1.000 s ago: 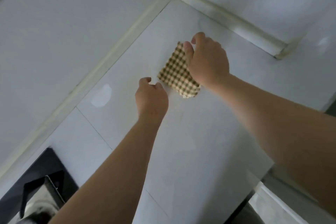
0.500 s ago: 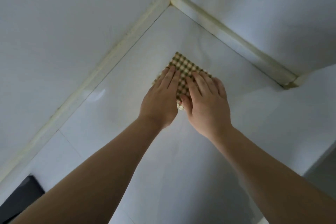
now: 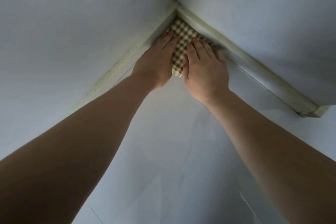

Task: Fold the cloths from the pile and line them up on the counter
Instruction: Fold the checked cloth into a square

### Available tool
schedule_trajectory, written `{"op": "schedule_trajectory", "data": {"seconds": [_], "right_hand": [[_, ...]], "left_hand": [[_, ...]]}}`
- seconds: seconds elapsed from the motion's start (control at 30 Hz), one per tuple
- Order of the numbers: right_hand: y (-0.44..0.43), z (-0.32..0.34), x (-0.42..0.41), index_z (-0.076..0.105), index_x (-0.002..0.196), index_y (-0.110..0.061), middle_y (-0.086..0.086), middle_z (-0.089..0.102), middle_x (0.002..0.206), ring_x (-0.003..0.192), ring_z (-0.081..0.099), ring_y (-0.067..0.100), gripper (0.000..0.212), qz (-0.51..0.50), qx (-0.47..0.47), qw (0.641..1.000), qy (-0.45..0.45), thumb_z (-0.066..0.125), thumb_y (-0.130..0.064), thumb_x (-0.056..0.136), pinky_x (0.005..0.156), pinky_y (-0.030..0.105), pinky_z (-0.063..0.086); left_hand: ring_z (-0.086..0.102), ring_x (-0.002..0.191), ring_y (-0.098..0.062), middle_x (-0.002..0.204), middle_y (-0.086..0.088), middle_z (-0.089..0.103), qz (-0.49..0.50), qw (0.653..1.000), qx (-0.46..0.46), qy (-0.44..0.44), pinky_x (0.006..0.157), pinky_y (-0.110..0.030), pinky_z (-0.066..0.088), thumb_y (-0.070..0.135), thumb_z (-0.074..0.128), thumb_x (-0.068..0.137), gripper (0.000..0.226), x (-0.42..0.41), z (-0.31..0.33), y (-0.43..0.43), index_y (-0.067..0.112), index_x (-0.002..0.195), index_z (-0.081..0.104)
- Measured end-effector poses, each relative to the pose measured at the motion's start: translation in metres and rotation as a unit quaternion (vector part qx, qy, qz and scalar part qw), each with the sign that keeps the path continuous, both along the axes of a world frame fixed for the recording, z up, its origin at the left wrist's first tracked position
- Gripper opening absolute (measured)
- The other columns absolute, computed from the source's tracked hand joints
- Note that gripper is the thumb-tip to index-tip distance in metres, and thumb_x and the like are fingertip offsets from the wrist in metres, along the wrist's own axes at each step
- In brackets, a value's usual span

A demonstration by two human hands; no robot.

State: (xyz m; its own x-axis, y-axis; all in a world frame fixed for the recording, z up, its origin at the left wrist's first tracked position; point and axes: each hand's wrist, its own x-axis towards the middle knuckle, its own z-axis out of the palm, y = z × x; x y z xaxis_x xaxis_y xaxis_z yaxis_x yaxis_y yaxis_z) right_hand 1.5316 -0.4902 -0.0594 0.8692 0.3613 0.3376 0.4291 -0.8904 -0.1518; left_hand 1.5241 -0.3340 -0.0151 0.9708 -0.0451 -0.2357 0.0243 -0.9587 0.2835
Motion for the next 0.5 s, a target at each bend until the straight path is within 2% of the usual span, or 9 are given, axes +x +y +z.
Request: {"op": "schedule_trajectory", "data": {"seconds": [0.17, 0.37, 0.5], "right_hand": [[0.005, -0.003, 0.005, 0.06, 0.132, -0.006, 0.011, 0.061, 0.136, 0.128, 0.055, 0.027, 0.042, 0.002, 0.009, 1.0, -0.013, 0.042, -0.025, 0.099, 0.1, 0.044, 0.041], [0.005, 0.005, 0.0, 0.059, 0.134, -0.005, 0.012, 0.059, 0.138, 0.131, 0.054, 0.027, 0.043, 0.006, 0.031, 0.999, 0.019, 0.042, -0.023, 0.098, 0.103, 0.043, 0.04], [-0.003, 0.025, -0.026, 0.059, 0.13, -0.003, 0.011, 0.063, 0.132, 0.127, 0.056, 0.028, 0.041, 0.023, 0.067, 0.997, 0.04, 0.039, -0.019, 0.099, 0.1, 0.043, 0.043]], "left_hand": [[0.006, 0.152, -0.007, 0.166, 0.008, 0.009, 0.003, 1.0, -0.011, -0.009, 0.121, -0.026, 0.014, 0.012, 0.038, 0.103, 0.059, 0.006, -0.003, 0.005, 0.02, 0.158, 0.017], [0.006, 0.152, -0.008, 0.166, 0.008, 0.008, 0.014, 1.0, -0.021, -0.013, 0.121, -0.03, 0.02, 0.013, 0.039, 0.103, 0.06, -0.004, 0.006, 0.002, 0.021, 0.158, 0.016], [0.018, 0.15, -0.009, 0.165, 0.01, 0.015, 0.069, 0.997, -0.026, -0.024, 0.119, -0.03, 0.022, 0.005, 0.04, 0.101, 0.062, -0.039, 0.025, 0.0, 0.025, 0.157, 0.023]]}}
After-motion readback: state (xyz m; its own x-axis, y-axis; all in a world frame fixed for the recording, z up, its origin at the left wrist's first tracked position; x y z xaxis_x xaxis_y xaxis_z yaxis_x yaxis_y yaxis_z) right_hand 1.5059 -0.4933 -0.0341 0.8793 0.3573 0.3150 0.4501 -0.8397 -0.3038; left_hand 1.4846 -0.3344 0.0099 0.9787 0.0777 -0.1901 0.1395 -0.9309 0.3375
